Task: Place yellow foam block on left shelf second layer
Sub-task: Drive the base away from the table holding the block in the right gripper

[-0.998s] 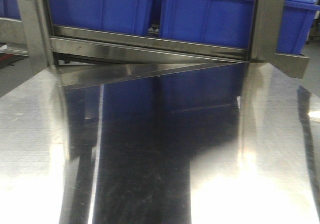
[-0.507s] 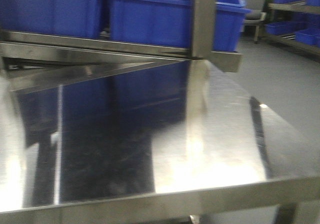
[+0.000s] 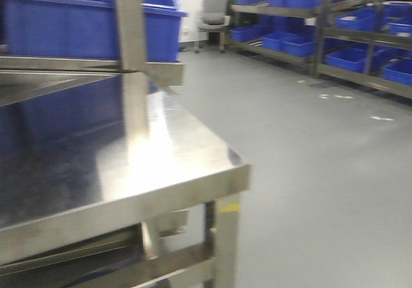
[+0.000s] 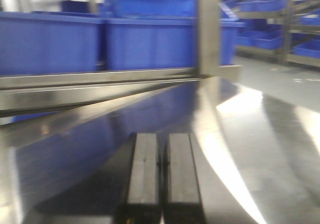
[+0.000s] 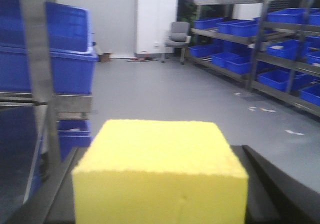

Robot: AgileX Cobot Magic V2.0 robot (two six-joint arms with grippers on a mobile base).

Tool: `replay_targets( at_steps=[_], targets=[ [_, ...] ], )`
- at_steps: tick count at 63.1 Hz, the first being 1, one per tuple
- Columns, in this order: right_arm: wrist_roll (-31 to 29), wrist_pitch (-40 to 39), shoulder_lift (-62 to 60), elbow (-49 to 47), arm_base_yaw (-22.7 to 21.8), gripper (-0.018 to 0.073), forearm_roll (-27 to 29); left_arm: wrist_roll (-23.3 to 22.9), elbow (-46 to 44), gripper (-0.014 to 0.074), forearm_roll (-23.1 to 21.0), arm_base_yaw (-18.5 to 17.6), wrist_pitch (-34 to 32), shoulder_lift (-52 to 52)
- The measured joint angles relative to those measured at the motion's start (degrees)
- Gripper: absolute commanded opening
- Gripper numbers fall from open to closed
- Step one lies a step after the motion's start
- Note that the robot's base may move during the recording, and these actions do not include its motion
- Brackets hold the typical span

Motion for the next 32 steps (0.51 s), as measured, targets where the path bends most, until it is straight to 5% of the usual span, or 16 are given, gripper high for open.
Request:
replay_targets(
  at_steps=[32],
  targets=[
    [0.0,0.0,-0.02,0.0,0.0,0.049,0.0,0.0,0.0,0.0124,0.0,0.0,0.0,0.0]
  ],
)
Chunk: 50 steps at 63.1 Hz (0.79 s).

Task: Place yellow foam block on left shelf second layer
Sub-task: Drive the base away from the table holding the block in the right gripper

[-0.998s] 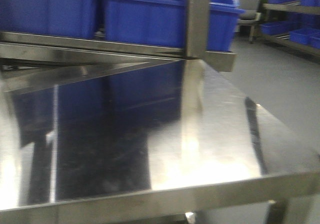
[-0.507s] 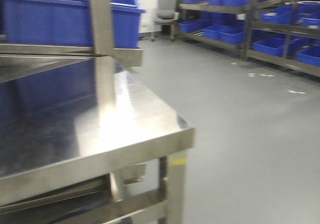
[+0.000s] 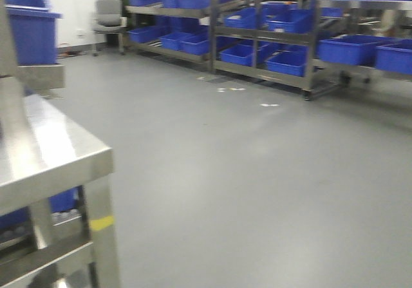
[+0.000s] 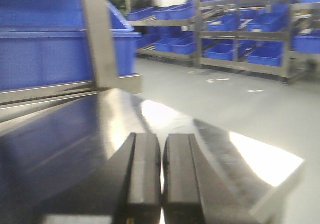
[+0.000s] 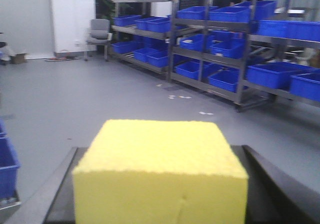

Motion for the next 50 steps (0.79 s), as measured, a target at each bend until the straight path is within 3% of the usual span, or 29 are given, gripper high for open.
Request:
replay_targets(
  at_steps=[50],
  targets=[
    [0.0,0.0,0.0,0.0,0.0,0.049,0.0,0.0,0.0,0.0124,0.0,0.0,0.0,0.0]
  ],
)
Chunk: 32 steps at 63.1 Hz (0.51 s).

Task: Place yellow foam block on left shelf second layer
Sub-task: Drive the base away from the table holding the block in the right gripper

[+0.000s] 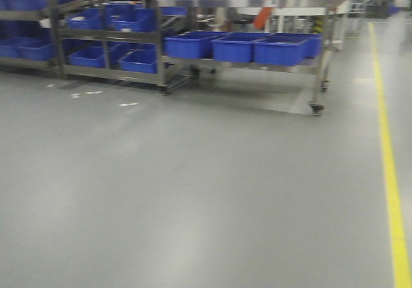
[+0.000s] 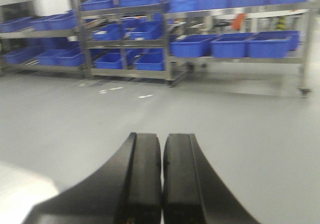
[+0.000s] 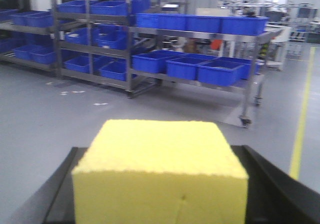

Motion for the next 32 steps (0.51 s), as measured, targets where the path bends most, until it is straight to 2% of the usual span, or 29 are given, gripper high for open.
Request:
replay_targets(
  at_steps=[32],
  targets=[
    [0.0,0.0,0.0,0.0,0.0,0.049,0.0,0.0,0.0,0.0124,0.0,0.0,0.0,0.0]
  ],
)
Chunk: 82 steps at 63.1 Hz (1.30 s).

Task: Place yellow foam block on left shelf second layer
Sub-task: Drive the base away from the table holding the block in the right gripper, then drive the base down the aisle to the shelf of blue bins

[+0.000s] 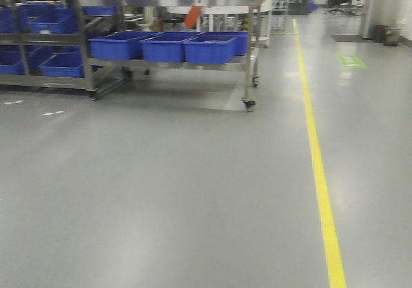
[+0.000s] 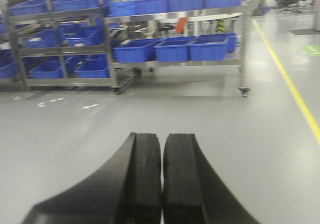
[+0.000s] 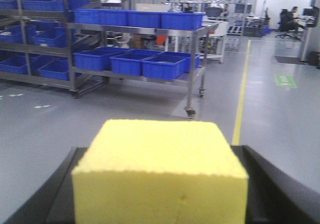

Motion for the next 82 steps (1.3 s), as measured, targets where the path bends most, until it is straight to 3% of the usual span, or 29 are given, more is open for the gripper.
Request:
replay_targets(
  at_steps=[82],
  targets=[
    [0.0,0.0,0.0,0.0,0.0,0.049,0.0,0.0,0.0,0.0124,0.0,0.0,0.0,0.0]
  ],
)
